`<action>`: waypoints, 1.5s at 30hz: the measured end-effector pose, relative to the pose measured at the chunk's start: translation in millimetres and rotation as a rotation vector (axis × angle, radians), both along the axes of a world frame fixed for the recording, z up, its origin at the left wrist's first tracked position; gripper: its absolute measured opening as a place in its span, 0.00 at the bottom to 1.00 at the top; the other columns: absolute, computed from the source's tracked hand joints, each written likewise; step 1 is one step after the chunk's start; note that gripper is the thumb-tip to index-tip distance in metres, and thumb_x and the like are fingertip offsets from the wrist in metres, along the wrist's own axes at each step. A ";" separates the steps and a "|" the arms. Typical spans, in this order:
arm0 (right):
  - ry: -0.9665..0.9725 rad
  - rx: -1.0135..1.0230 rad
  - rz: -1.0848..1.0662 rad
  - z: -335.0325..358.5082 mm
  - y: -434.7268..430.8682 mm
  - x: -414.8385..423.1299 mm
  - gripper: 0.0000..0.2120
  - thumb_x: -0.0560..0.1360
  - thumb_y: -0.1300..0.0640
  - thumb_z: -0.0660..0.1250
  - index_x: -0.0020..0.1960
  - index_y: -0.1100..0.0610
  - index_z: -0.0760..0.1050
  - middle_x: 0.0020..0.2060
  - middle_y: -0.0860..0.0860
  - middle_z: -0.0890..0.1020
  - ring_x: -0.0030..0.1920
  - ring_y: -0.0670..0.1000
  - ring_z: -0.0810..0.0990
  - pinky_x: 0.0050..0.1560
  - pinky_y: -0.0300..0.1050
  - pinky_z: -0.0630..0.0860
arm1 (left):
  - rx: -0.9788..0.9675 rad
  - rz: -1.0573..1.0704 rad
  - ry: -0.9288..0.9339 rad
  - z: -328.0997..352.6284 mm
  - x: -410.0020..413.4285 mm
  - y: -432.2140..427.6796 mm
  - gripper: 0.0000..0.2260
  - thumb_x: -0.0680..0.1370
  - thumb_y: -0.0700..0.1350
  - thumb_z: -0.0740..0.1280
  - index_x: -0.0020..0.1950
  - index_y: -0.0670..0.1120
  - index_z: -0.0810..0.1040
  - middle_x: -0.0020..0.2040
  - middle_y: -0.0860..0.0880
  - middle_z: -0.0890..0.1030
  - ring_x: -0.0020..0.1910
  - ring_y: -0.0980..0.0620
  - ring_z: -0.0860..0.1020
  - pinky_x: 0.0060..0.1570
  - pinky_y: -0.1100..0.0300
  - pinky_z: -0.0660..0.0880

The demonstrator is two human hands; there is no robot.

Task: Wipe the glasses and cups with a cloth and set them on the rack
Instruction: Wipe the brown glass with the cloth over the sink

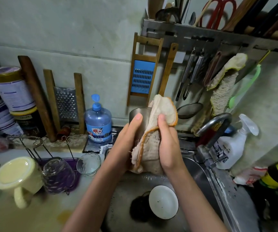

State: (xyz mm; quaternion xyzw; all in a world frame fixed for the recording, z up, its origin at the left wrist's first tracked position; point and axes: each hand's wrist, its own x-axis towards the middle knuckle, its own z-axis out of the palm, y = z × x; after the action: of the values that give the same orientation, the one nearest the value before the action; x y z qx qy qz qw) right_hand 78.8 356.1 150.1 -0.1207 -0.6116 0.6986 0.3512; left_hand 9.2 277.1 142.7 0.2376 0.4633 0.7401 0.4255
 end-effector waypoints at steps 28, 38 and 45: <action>-0.116 -0.259 -0.128 0.0 25.0 -30.8 0.39 0.70 0.32 0.58 0.69 0.59 0.71 0.63 0.59 0.78 0.65 0.57 0.75 0.71 0.57 0.66 | -0.077 0.116 0.054 6.8 -4.6 11.7 0.24 0.73 0.54 0.71 0.66 0.45 0.75 0.56 0.43 0.84 0.56 0.47 0.82 0.59 0.51 0.78; -0.098 0.572 -0.084 -27.3 -6.3 -7.8 0.28 0.80 0.45 0.52 0.75 0.59 0.60 0.73 0.52 0.66 0.75 0.47 0.61 0.75 0.52 0.57 | -0.224 0.332 0.183 8.5 -7.7 9.5 0.24 0.76 0.61 0.65 0.61 0.44 0.77 0.52 0.50 0.82 0.41 0.65 0.80 0.40 0.67 0.75; -0.065 -0.226 -0.014 -3.9 22.9 -23.7 0.40 0.68 0.27 0.62 0.68 0.55 0.72 0.65 0.55 0.76 0.69 0.55 0.72 0.72 0.57 0.64 | -0.136 0.079 0.036 7.1 -11.4 12.6 0.25 0.76 0.62 0.62 0.61 0.45 0.80 0.56 0.45 0.84 0.58 0.49 0.81 0.66 0.48 0.72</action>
State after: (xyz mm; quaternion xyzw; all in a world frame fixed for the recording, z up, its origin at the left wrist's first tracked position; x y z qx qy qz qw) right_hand 55.1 379.0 146.2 -0.1865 -0.5391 0.7563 0.3203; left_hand -2.3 289.8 149.8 0.2032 0.5291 0.7188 0.4026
